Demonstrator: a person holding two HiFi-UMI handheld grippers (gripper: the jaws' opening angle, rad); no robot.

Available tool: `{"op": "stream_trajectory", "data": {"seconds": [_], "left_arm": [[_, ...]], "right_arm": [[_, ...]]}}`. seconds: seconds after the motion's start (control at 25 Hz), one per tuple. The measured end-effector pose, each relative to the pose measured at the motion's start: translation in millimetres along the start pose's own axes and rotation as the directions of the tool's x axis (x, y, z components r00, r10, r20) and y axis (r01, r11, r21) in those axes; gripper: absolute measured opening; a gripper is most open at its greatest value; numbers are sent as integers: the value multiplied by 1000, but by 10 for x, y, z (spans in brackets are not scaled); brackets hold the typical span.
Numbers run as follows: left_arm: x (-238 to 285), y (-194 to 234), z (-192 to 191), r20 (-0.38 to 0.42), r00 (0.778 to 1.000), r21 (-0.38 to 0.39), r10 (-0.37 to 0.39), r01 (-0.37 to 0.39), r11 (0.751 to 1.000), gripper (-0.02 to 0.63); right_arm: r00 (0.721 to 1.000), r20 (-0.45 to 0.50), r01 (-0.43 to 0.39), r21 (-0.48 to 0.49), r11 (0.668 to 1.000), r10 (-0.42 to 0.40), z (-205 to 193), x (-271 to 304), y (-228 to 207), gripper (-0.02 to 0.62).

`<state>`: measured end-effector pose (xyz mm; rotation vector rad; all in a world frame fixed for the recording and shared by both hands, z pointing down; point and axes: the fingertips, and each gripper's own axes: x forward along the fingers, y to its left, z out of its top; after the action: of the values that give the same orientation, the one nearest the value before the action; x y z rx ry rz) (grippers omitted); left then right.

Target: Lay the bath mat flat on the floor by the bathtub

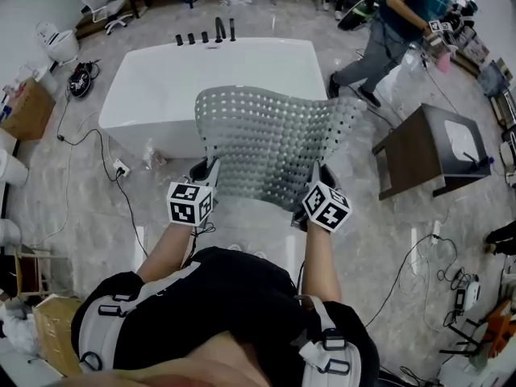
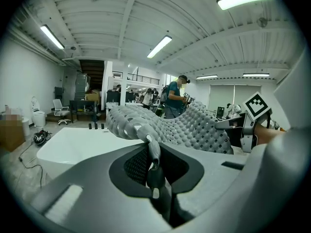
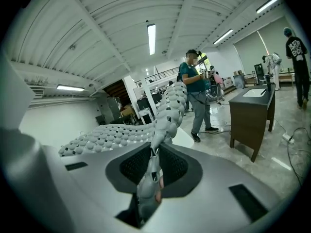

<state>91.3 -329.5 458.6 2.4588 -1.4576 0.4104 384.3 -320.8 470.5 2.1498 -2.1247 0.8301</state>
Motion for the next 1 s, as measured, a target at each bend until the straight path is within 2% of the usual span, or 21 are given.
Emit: {"op": "stream_trajectory", "data": {"seconds": [0.2, 0.44, 0.68, 0.84, 1.0], "left_arm": [[138, 128, -283, -96, 995, -53, 9, -14, 998, 42], [308, 382, -788, -199, 980, -81, 4, -20, 997, 43], [503, 674, -1519, -318, 948, -182, -20, -40, 982, 42], [735, 931, -2088, -380, 925, -193, -21, -57, 979, 43], [1052, 1048, -2897, -418, 908, -205, -30, -63, 977, 42]], "right_arm": [[994, -109, 16, 14, 1000, -14, -278, 263, -55, 57], [971, -238, 33, -4, 999, -33, -835, 619, 18, 57], [932, -357, 66, -16, 998, -68, -1502, 1016, -116, 57], [901, -426, 83, -18, 996, -82, -2031, 1374, -263, 57], [873, -479, 87, -32, 996, -92, -2701, 1692, -520, 57]]}}
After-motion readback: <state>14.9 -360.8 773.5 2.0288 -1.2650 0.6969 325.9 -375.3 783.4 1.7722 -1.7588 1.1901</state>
